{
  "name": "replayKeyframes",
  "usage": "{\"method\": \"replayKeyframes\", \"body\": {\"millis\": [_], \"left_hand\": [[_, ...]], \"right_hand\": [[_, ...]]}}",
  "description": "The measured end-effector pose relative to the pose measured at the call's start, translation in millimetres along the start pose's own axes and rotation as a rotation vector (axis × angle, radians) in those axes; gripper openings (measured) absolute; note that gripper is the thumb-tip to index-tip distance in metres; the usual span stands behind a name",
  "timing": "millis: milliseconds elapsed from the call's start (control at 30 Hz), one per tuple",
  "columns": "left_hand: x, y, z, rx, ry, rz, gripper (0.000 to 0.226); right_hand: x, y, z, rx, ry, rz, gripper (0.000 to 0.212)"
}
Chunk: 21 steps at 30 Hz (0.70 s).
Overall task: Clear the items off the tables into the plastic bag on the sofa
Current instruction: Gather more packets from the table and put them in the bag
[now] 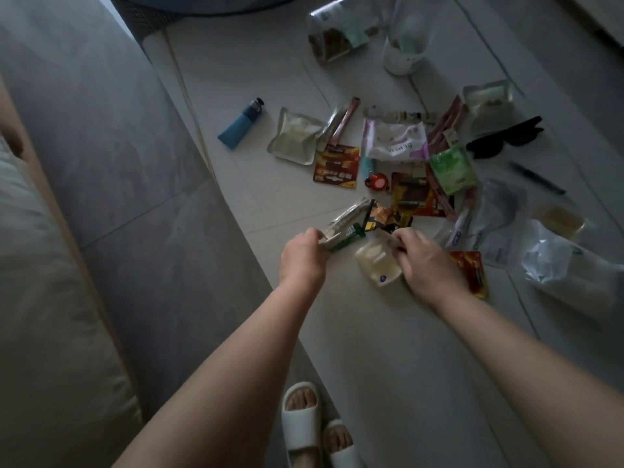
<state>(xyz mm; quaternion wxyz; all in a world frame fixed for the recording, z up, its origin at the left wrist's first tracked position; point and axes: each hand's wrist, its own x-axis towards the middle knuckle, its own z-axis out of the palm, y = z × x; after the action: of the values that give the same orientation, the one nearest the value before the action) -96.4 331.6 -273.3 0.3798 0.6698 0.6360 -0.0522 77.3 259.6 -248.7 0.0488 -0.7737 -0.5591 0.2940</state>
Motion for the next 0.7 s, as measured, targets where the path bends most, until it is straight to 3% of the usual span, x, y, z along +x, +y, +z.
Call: {"method": "replayKeyframes", "body": {"millis": [200, 467, 700], "left_hand": [[20.3, -8.5, 4.5, 0.109, 0.005, -0.036, 0.031], [26.2, -21.0, 3.1, 0.212, 0.003, -0.005, 0.024], [13.6, -31.8, -12.4, 0.174, 0.025, -0.039, 0.016]], "right_hand": [[56.7, -33.9, 6.1, -0.113, 0.000, -0.072, 0.021], [86.3, -58.2, 18.2, -0.480, -0.051, -0.127, 0.039], [82.7, -70.6, 28.9, -0.681, -0.071, -0.154, 0.034]]}}
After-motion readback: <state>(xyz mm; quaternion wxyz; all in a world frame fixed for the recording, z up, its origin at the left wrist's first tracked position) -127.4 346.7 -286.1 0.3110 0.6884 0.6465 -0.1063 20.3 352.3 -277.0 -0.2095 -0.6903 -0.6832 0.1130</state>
